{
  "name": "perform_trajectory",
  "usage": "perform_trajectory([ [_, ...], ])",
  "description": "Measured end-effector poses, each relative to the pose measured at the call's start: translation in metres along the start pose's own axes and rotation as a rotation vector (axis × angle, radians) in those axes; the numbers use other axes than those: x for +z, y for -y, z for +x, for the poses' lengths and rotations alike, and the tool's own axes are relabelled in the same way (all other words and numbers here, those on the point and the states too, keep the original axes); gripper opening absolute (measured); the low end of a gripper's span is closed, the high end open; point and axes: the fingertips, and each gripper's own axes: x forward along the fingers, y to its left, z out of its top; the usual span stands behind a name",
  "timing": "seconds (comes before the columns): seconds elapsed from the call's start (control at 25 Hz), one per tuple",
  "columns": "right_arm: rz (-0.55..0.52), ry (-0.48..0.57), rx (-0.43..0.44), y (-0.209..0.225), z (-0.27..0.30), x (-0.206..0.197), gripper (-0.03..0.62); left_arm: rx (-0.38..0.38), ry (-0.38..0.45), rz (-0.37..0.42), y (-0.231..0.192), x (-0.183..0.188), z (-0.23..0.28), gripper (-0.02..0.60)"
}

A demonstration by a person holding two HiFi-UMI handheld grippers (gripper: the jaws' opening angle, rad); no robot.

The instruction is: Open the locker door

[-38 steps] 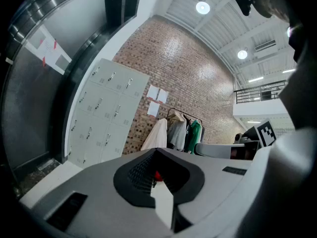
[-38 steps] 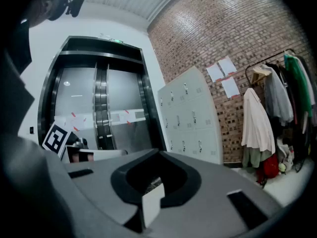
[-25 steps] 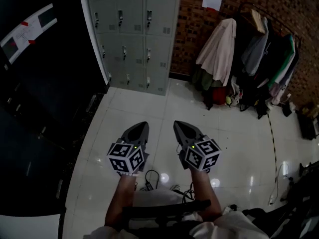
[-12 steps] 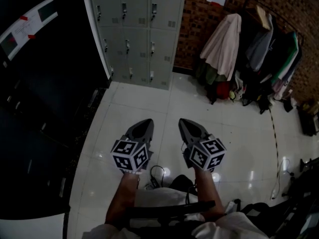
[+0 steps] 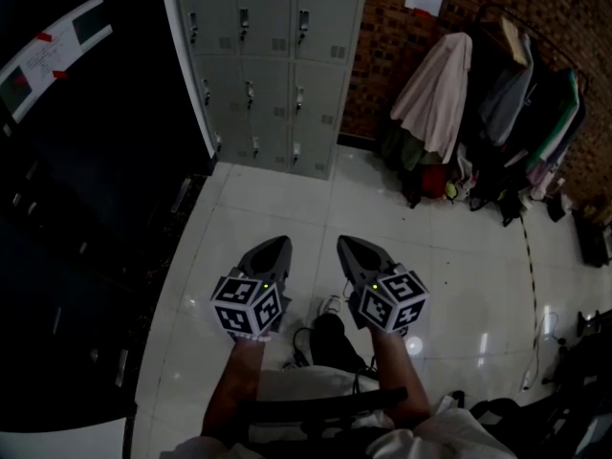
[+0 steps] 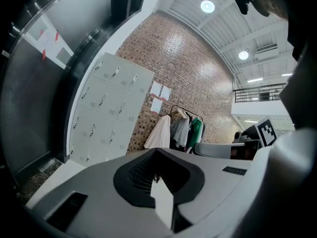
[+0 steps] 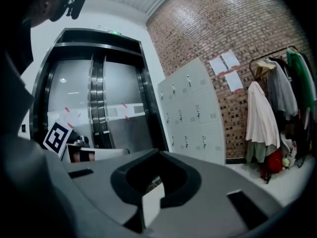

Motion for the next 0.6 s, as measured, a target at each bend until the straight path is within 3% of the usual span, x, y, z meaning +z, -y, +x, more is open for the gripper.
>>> perform_trajectory([
  [0.32,-0.004,0.019,0.045,0.044,0.061,0.023,0.005,0.033,0.007,0.018,-0.032,0.019,0.062,-0.008],
  [0.6,0.005,0.028,0.068,0.119,0.121,0.057,0.005,0.056,0.020,0.034,-0.053,0.051,0.151,-0.008],
])
